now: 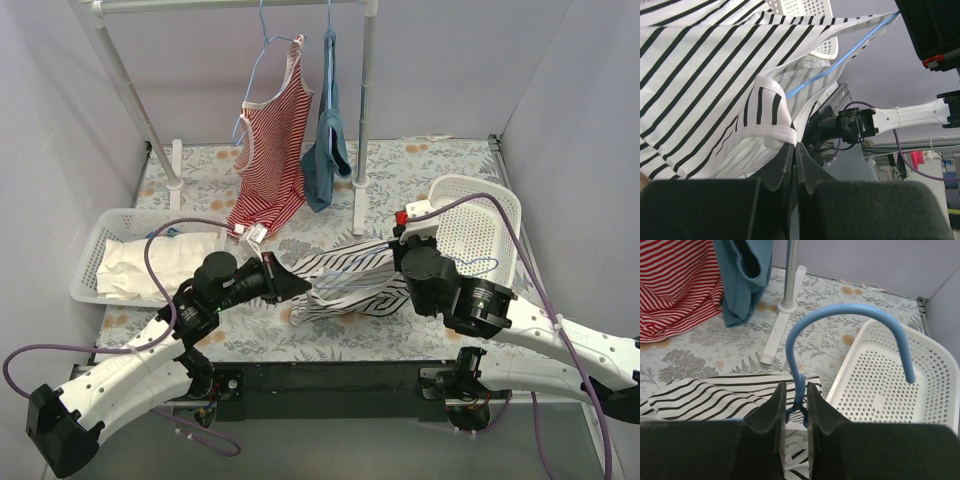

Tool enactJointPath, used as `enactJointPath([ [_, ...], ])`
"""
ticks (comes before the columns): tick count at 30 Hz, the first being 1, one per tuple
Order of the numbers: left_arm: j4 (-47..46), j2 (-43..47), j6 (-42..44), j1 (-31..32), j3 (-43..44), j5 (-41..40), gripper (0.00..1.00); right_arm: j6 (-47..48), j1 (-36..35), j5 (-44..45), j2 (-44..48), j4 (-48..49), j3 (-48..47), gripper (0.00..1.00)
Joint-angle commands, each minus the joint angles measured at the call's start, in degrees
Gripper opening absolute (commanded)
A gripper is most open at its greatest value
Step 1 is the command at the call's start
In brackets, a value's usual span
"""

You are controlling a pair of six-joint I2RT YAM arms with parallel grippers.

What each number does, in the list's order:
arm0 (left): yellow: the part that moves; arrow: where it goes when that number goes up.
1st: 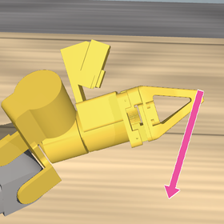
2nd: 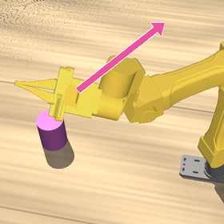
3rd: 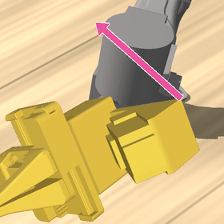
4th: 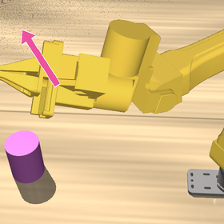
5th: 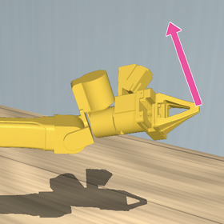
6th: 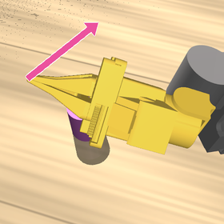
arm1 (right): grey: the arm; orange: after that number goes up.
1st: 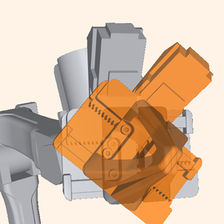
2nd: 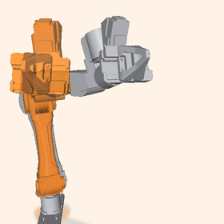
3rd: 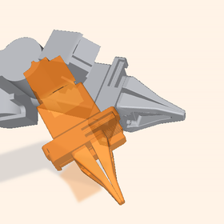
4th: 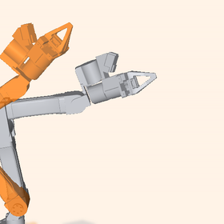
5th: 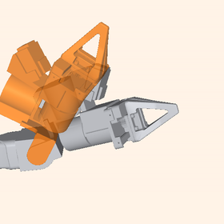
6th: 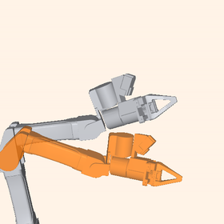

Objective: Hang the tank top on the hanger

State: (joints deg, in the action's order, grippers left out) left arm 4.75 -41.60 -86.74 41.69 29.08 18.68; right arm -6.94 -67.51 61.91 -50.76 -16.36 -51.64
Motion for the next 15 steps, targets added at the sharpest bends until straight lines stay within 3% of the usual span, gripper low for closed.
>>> enactJointPath([
  [1,-1.23,-0.40,2.36,-0.47,3.87,-0.66,0.00,-0.09,0.18,-3.11,2.86,3.00,-3.21,0.01],
  [15,-4.05,-2.43,1.05,-1.26,11.70,8.83,0.00,2.01,0.18,-0.21,1.81,9.49,-7.60,0.01],
])
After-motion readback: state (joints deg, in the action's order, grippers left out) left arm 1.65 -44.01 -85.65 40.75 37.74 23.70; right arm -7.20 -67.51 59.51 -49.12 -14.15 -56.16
